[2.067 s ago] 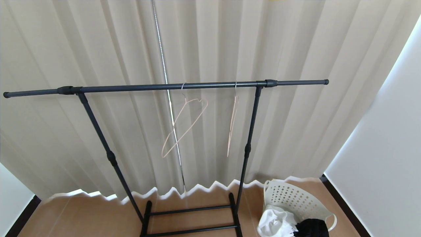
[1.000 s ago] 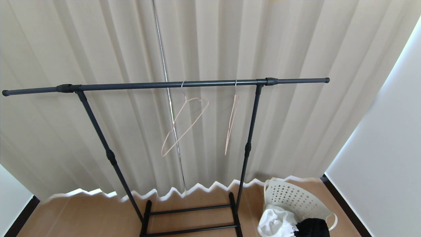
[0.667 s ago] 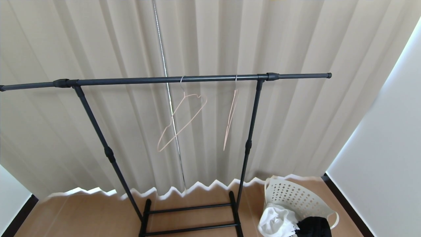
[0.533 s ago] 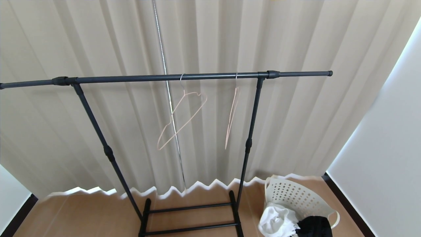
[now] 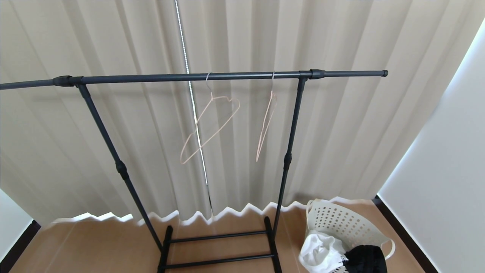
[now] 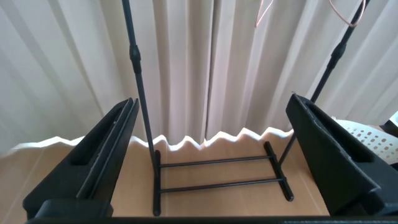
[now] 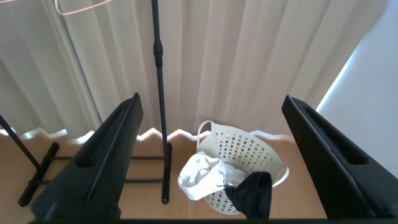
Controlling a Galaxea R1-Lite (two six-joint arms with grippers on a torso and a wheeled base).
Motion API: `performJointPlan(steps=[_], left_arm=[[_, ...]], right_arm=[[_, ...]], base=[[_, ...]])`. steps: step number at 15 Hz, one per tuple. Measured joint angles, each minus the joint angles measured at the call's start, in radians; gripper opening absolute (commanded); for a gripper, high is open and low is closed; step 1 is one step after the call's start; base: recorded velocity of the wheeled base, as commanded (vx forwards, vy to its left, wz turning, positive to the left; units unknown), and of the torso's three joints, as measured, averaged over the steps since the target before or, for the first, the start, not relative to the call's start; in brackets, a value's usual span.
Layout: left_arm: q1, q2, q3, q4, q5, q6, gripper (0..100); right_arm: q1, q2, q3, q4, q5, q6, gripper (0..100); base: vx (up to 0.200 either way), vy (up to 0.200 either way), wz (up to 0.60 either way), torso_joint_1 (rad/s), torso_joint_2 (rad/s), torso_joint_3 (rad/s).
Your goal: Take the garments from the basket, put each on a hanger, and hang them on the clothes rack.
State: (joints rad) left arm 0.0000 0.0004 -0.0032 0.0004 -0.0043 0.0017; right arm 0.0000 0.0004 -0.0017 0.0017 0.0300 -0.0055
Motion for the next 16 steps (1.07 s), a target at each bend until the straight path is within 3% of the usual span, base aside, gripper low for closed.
performJointPlan(steps=[7, 16], left_arm=[[0.0, 0.0, 0.0, 0.0, 0.0, -0.002, 100], [-0.001, 0.0, 0.0, 0.001, -0.009, -0.005, 100]], right_arm=[[0.0, 0.0, 0.0, 0.0, 0.002, -0.002, 100], [0.0, 0.0, 0.0, 0.0, 0.002, -0.002, 100]], base=[[0.0, 0.0, 0.0, -0.159, 0.39, 0.226], [0.0, 0.0, 0.0, -0.193, 0.54, 0.337]])
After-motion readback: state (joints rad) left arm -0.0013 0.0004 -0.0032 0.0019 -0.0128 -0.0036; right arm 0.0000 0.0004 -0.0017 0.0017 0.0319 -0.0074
